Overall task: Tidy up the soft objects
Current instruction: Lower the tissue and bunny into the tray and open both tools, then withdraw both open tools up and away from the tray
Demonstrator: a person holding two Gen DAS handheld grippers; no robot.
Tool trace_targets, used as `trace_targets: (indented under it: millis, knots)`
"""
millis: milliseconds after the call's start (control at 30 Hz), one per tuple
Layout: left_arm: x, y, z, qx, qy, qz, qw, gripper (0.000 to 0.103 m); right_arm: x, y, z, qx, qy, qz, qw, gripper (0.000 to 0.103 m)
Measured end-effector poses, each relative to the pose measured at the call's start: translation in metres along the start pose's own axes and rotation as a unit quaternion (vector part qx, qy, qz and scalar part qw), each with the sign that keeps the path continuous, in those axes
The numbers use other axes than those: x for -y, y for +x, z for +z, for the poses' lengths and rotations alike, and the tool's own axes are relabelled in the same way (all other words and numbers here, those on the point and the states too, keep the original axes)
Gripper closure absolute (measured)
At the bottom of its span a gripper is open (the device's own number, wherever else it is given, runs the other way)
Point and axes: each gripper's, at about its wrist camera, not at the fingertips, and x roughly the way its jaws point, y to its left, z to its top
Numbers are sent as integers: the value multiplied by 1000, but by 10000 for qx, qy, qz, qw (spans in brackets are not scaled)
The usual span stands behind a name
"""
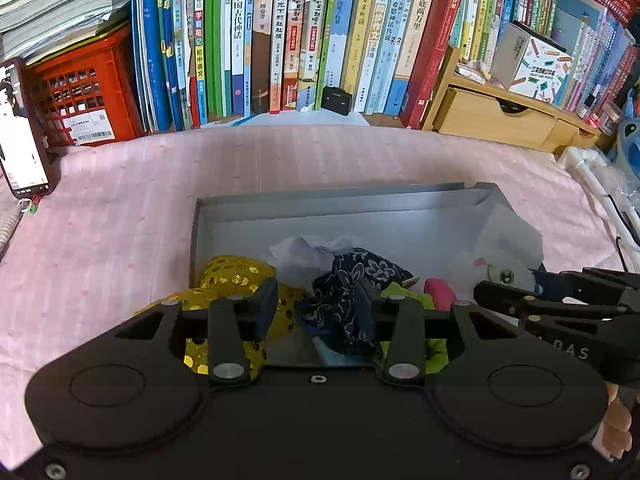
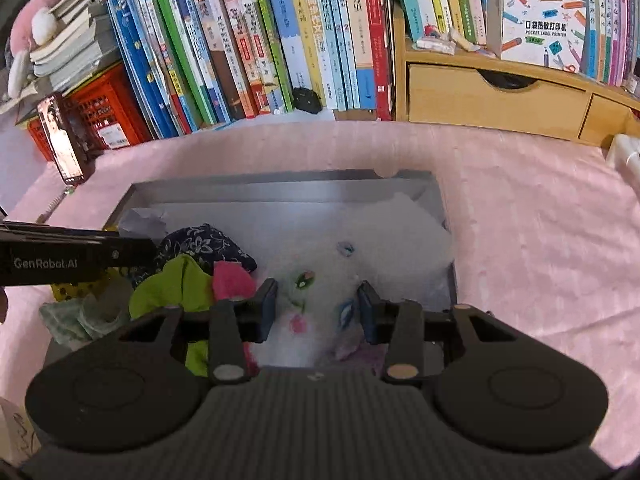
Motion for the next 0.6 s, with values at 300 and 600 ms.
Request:
trace_targets:
  millis: [300,600]
  knots:
    - [5,-28,-6,258,42,-69,9996,52,0,-33,1,479,-30,58,9988,33]
    - [13,-67,-19,654,186,-115,9976,42,-10,-70,-7,970,-229,32,9950,22]
